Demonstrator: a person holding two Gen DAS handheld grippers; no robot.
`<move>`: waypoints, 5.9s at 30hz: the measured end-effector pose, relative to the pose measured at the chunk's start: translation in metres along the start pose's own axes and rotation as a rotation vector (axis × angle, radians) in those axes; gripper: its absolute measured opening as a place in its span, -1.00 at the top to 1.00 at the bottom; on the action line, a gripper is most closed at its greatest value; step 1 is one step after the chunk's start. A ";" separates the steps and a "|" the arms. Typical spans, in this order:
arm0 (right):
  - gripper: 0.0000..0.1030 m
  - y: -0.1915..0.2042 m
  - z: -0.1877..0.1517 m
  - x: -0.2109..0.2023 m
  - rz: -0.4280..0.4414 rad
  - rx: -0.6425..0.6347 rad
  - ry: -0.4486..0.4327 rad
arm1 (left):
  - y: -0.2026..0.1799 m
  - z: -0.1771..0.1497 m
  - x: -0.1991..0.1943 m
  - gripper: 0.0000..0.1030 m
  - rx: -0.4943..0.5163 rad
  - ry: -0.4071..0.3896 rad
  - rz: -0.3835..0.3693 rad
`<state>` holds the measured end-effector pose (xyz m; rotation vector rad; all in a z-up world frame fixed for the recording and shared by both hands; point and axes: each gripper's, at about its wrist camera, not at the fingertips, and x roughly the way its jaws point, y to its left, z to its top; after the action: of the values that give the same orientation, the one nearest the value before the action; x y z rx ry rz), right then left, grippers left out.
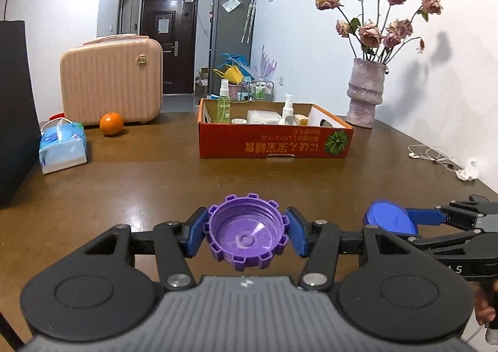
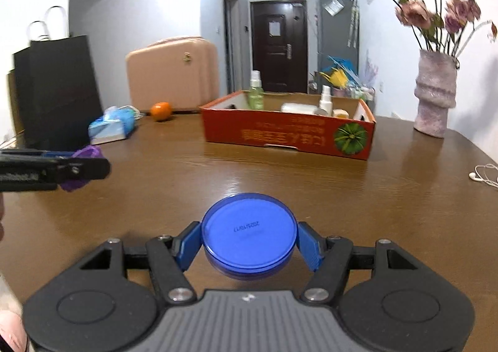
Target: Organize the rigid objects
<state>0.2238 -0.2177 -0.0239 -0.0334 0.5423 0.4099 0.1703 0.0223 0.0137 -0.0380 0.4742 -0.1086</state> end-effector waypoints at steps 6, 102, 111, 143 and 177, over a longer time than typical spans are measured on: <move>-0.26 0.023 -0.012 -0.039 -0.009 -0.009 -0.042 | -0.006 -0.010 -0.023 -0.07 0.002 -0.029 -0.033; -0.81 0.014 -0.032 -0.106 -0.128 0.167 -0.196 | -0.010 -0.037 -0.115 -1.00 0.050 -0.212 0.088; -0.97 0.053 -0.058 -0.155 -0.140 0.094 -0.234 | -0.012 -0.040 -0.138 -1.00 0.054 -0.221 0.097; -0.97 0.070 -0.050 -0.167 -0.146 0.039 -0.294 | -0.011 -0.037 -0.145 -1.00 0.058 -0.261 0.058; -0.97 0.067 -0.051 -0.166 -0.146 0.054 -0.288 | -0.017 -0.037 -0.146 -1.00 0.061 -0.274 0.037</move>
<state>0.0432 -0.2247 0.0219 0.0374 0.2649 0.2516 0.0223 0.0212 0.0479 0.0162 0.1976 -0.0802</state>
